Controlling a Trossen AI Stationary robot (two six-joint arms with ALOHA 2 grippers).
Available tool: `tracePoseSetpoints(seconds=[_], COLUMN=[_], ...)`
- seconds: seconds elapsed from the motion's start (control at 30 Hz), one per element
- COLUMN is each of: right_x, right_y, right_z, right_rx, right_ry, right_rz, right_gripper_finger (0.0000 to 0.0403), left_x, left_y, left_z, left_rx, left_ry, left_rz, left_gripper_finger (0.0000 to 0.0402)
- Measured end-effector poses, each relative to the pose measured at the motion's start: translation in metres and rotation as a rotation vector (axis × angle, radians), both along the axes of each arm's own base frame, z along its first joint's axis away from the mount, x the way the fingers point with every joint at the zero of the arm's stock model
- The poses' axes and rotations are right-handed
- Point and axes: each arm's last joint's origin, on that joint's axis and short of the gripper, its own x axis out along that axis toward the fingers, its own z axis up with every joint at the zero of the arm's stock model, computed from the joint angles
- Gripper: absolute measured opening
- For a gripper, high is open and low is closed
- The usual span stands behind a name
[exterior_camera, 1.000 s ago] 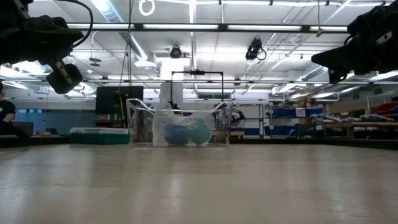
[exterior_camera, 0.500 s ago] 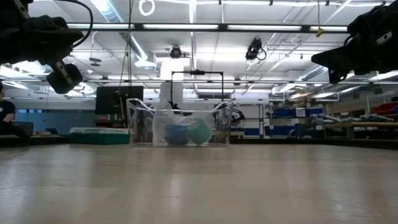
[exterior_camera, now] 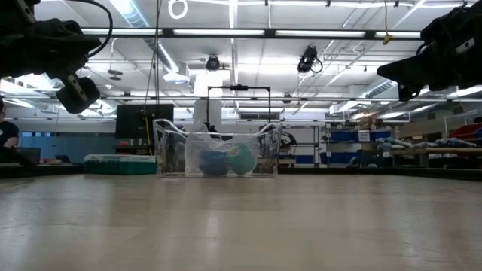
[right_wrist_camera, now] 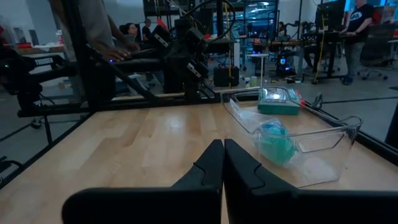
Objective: Roll bandage
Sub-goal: Return to Home Position
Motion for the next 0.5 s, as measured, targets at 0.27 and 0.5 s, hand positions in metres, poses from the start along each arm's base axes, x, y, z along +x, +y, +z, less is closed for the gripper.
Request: tracePoseSetpoints(seconds=[0.27,0.5], right_x=[0.0,0.0], right_y=[0.0,0.0], right_z=[0.0,0.0], right_rx=[0.0,0.0], right_ry=[0.0,0.0], right_rz=[0.0,0.0], right_gripper_finger=[0.0001,0.0005], left_x=[0.0,0.0], left_y=[0.0,0.0], left_z=[0.0,0.0], left_rx=[0.0,0.0], left_ry=[0.0,0.0], left_rz=[0.0,0.0], left_gripper_finger=[0.0006,0.0006])
